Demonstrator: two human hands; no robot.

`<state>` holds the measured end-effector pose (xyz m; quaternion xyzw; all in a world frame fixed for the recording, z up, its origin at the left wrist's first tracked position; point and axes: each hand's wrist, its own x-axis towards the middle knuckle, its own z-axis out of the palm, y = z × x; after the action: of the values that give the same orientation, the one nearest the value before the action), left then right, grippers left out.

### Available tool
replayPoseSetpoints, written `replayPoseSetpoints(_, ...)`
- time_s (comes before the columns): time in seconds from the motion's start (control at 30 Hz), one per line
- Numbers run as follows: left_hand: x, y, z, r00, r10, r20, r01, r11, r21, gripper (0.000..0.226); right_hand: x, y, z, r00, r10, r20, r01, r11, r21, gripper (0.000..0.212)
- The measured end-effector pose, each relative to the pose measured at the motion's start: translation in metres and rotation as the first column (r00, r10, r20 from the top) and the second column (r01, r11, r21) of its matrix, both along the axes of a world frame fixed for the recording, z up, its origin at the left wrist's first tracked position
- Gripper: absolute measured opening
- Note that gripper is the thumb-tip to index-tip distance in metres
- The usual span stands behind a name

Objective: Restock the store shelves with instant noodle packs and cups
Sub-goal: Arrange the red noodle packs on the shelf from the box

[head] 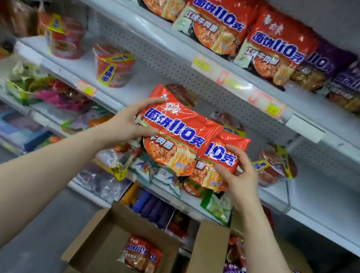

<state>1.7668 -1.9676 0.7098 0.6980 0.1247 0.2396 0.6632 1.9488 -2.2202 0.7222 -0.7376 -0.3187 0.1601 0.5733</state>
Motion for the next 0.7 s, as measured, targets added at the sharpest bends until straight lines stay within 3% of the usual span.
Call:
replayPoseSetpoints(0.2, 0.004, 0.004, 0.052, 0.998, -0.03, 0.052, 0.027, 0.998, 0.053, 0.074, 0.009, -0.004, 0.052, 0.991, -0.022, 0.13, 0.017, 0.999, 0.037, 0.052)
replayPoseSetpoints(0.7, 0.02, 0.034, 0.134, 0.982, 0.01, 0.188, -0.018, 0.999, 0.046, 0.069, 0.033, 0.018, 0.14, 0.996, -0.072, 0.049, 0.057, 0.964, 0.26, 0.05)
